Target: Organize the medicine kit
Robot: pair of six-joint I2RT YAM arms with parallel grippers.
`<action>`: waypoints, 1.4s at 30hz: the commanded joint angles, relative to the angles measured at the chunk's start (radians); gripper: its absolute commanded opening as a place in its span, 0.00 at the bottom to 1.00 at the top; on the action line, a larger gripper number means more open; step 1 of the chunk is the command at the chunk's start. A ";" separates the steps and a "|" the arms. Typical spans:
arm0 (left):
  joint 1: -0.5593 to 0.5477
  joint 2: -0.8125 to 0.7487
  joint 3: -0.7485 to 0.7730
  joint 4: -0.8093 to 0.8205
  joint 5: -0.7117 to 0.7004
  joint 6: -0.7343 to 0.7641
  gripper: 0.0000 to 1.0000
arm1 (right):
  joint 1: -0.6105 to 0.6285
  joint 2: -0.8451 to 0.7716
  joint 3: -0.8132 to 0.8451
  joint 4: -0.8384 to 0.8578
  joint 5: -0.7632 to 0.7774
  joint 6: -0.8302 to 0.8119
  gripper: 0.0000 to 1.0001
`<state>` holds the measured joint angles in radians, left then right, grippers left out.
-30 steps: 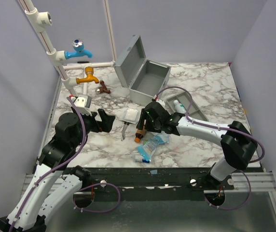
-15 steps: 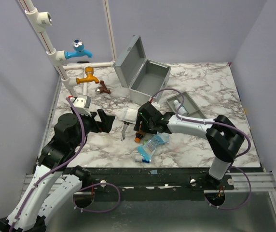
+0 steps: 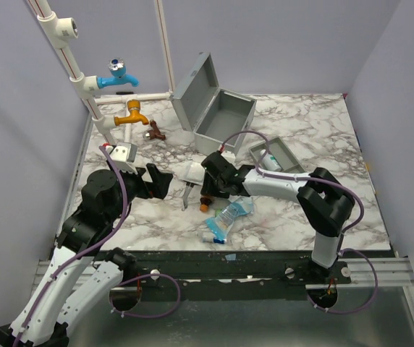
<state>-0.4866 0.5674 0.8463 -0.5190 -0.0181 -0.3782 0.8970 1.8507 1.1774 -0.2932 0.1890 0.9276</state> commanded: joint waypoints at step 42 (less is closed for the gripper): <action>-0.022 -0.020 -0.005 0.001 0.011 0.007 0.98 | -0.279 -0.269 0.103 -0.194 0.423 -0.794 0.21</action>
<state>-0.4953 0.5709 0.8463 -0.5194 -0.0181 -0.3782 0.6876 1.5967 1.2964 -0.5858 0.5812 0.2428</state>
